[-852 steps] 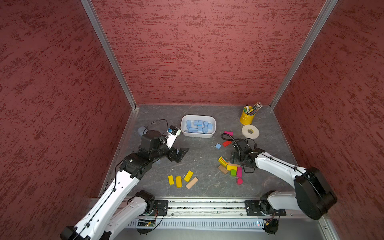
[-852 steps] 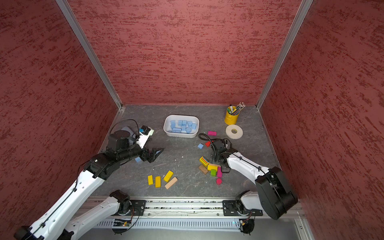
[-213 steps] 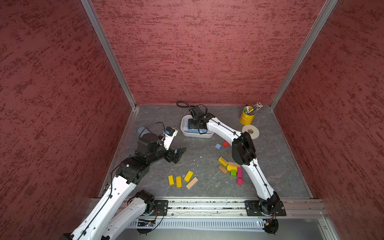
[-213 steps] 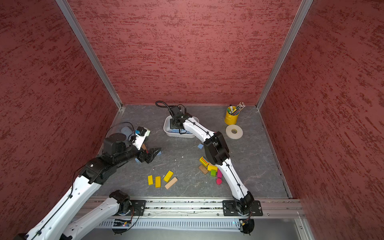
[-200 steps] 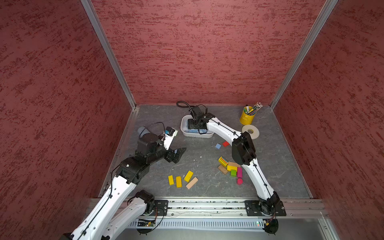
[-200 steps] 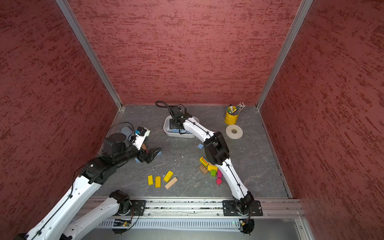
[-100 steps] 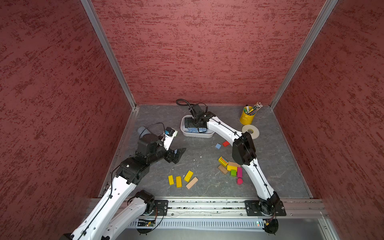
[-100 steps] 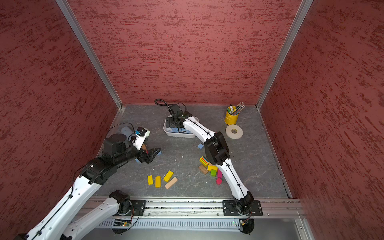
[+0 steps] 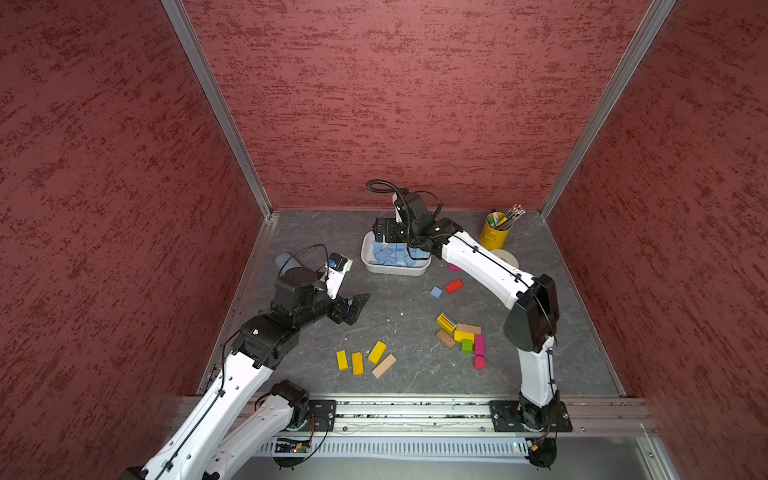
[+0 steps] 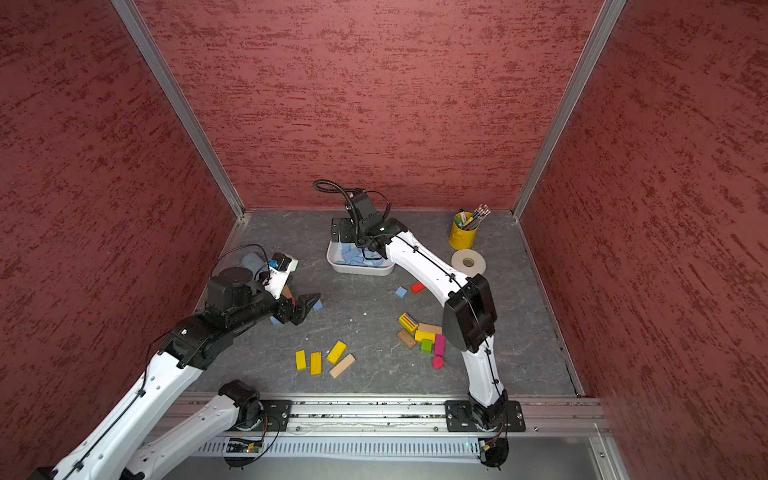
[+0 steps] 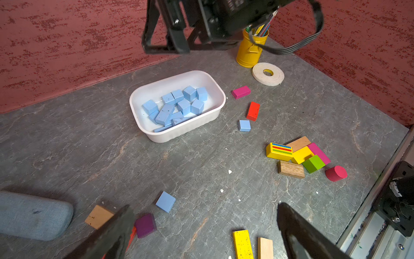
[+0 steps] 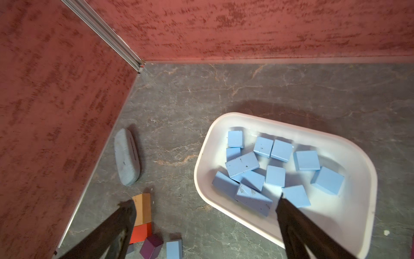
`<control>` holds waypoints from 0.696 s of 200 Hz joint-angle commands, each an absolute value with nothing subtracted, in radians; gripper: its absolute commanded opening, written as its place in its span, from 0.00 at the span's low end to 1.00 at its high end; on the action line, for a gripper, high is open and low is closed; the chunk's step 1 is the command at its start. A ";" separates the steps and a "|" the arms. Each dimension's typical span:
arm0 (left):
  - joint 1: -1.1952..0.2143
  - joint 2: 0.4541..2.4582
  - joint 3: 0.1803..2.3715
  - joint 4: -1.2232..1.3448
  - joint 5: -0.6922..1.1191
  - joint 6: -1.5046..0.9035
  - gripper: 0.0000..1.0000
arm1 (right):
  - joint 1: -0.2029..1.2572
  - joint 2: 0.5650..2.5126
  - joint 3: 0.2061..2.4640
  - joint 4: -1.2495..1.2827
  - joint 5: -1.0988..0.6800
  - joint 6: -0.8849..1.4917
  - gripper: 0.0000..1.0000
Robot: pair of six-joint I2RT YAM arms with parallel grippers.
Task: Pick out the blue building blocks
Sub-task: Place the building block in the storage box, then pick up the building block from the center of the board.
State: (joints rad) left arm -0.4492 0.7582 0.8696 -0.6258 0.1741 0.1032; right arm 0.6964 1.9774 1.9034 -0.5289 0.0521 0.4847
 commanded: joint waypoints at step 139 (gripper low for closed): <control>-0.383 0.842 0.902 -0.719 0.008 -0.333 1.00 | 0.703 1.370 1.087 -0.171 0.060 0.495 0.99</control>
